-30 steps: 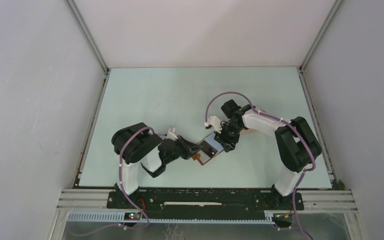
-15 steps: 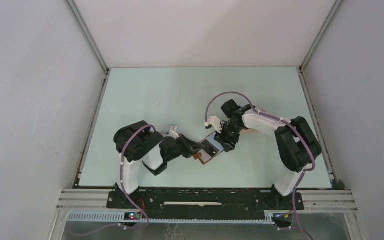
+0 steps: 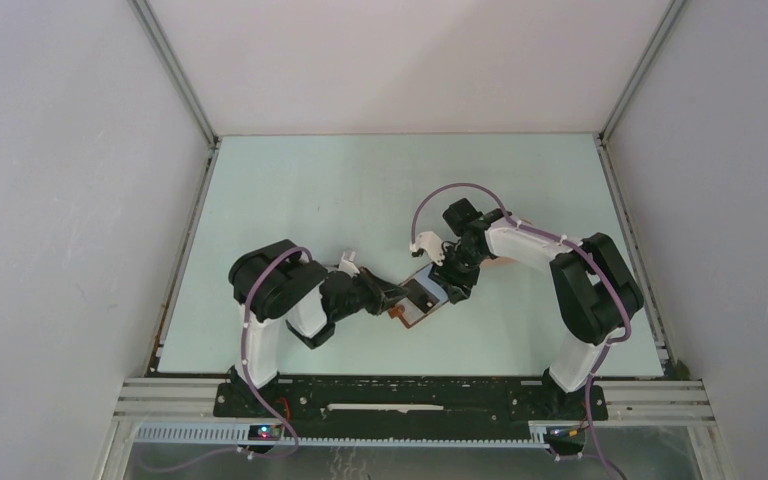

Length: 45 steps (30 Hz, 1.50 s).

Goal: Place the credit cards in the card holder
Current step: Insert the credit card into the card holder.

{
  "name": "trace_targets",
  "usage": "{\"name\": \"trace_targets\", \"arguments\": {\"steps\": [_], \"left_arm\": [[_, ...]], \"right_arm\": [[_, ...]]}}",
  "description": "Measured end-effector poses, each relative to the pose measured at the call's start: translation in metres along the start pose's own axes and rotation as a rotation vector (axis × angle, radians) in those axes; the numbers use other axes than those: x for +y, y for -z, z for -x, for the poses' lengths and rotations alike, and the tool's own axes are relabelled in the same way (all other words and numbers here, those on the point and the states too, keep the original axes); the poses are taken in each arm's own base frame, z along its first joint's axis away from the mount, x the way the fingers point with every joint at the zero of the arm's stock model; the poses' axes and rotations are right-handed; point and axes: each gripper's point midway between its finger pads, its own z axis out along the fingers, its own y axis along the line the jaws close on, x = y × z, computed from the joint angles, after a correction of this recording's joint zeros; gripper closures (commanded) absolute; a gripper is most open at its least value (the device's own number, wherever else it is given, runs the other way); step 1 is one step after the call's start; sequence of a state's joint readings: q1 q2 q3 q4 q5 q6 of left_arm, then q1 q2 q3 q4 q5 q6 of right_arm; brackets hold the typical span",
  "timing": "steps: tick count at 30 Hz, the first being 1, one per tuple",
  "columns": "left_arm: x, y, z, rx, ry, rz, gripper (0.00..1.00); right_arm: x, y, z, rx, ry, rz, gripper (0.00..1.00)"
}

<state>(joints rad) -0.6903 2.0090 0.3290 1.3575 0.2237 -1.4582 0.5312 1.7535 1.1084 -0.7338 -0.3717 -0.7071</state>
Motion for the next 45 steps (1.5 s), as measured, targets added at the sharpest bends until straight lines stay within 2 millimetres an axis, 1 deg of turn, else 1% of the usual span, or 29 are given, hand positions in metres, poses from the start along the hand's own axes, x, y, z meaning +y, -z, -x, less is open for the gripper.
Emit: {"name": "trace_targets", "arguments": {"steps": [13,17,30,35,37,38,39,41,43,45], "left_arm": [[0.002,0.003,-0.005,0.039,0.056,0.016,1.0],[0.001,-0.001,-0.007,0.059,0.058,0.021,1.0],[-0.003,-0.013,-0.002,0.096,0.026,0.032,1.0],[-0.004,-0.017,-0.001,0.108,0.006,0.033,0.97],[-0.004,-0.018,-0.001,0.112,0.0,0.034,0.94],[-0.004,-0.019,-0.001,0.113,-0.004,0.035,0.93],[-0.004,-0.019,-0.001,0.115,-0.006,0.035,0.91],[-0.003,-0.02,0.0,0.116,-0.011,0.036,0.88],[-0.004,-0.02,0.0,0.117,-0.013,0.035,0.86],[-0.004,-0.02,0.0,0.117,-0.012,0.035,0.83]], "right_arm": [[-0.001,0.002,0.002,-0.009,0.001,-0.007,0.43],[-0.001,0.003,0.003,-0.013,0.003,-0.01,0.43],[-0.001,0.003,0.004,-0.015,0.004,-0.01,0.43],[-0.001,0.003,0.006,-0.024,0.001,-0.008,0.46],[0.002,0.004,0.008,-0.039,0.0,0.006,0.51],[0.004,0.005,0.01,-0.05,0.001,0.013,0.56],[0.007,0.006,0.014,-0.067,0.002,0.024,0.62],[0.014,0.009,0.022,-0.097,0.014,0.043,0.78],[0.023,0.01,0.031,-0.125,0.027,0.063,0.92],[0.033,0.009,0.039,-0.143,0.056,0.086,1.0]]}}
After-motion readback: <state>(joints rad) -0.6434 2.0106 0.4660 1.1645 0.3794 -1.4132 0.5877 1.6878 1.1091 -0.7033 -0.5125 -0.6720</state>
